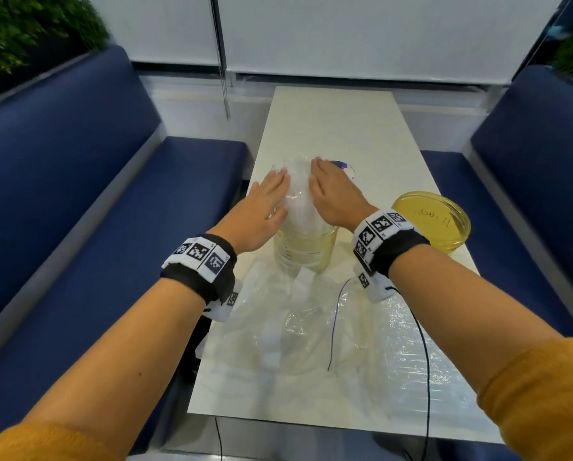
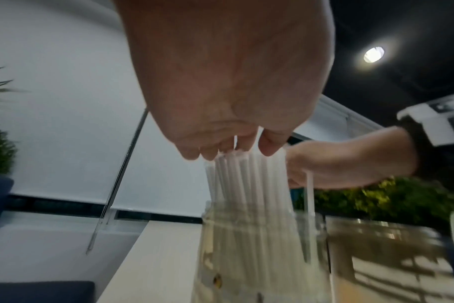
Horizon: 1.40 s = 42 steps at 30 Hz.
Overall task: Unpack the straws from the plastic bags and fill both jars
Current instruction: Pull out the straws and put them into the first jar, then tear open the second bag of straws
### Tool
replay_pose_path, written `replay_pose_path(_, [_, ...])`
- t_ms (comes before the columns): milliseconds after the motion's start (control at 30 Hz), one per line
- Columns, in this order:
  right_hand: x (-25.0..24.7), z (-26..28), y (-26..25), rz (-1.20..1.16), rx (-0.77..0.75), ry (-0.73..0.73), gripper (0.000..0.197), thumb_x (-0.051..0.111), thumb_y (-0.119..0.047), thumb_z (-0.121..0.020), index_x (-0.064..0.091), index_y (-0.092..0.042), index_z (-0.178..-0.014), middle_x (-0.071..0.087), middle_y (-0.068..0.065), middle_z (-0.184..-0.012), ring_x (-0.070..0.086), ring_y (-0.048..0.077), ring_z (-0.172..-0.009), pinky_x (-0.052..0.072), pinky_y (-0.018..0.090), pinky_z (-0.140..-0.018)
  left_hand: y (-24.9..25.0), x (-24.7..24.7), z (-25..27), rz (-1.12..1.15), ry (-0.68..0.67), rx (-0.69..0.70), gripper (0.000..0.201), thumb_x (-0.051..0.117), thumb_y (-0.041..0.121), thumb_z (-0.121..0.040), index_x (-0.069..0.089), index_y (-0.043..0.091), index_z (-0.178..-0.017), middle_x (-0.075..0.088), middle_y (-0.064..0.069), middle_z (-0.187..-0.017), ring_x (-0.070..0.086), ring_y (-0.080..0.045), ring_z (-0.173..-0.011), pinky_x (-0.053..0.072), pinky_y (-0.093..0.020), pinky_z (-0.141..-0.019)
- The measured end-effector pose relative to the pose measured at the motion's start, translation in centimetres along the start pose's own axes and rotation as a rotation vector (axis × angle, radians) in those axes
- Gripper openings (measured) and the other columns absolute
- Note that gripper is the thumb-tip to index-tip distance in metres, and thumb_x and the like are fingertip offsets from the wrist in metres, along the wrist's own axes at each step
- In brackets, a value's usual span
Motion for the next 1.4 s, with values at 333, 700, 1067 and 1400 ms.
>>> replay_pose_path(333, [-6.4,1.7,-0.2,-0.136,0.039,0.130,0.043,0.041,-0.034,-0.103,0.054,-0.018,-0.141,0.048,0.006,-0.144,0.040,0.024,-0.135,0.037,0.041,-0.111,5.6,-3.7,5.1,-0.087,0.346,0.128,0.044,0.054,0.023,-0.101,0.048,0.022,-0.144,0.028,0.000,-0.164,0.026,-0.020,-0.151,0.018,-0.045,-0.126])
replay_pose_path(700, [-6.3,23.5,18.2,0.143,0.819,-0.260,0.045,0.043,-0.044,-0.100,0.049,-0.021,-0.139,0.056,0.008,-0.138,0.053,0.034,-0.122,0.046,0.048,-0.098,3.9,12.5,13.6,-0.013,-0.241,0.015,0.050,0.032,0.054,-0.104,0.034,0.043,-0.153,0.019,0.016,-0.166,0.010,-0.011,-0.155,-0.001,-0.037,-0.127])
replay_pose_path(1067, [-0.3,36.4,26.8,-0.024,1.337,-0.084,0.058,0.028,-0.041,-0.104,0.038,-0.003,-0.147,0.039,0.019,-0.150,0.040,0.040,-0.135,0.034,0.052,-0.109,3.0,21.3,14.0,-0.121,-0.512,-0.195,0.062,0.024,0.063,-0.100,0.012,0.044,-0.158,-0.005,0.008,-0.170,-0.010,-0.021,-0.156,-0.001,-0.052,-0.125])
replay_pose_path(1400, [-1.7,36.7,27.3,-0.067,1.138,0.138,0.029,0.033,-0.020,-0.104,0.055,-0.002,-0.102,0.063,0.022,-0.111,0.057,0.035,-0.094,0.044,0.040,-0.077,4.7,24.1,13.4,-0.186,-0.488,-0.253,0.060,0.024,0.055,-0.104,0.012,0.036,-0.160,-0.008,0.001,-0.170,-0.013,-0.030,-0.156,0.006,-0.058,-0.122])
Point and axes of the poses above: each hand's wrist, its own z-axis away from the middle knuckle, its own x-axis out of the palm, y = z × x, the point moved 10 cm from there along -z, towards the middle knuckle
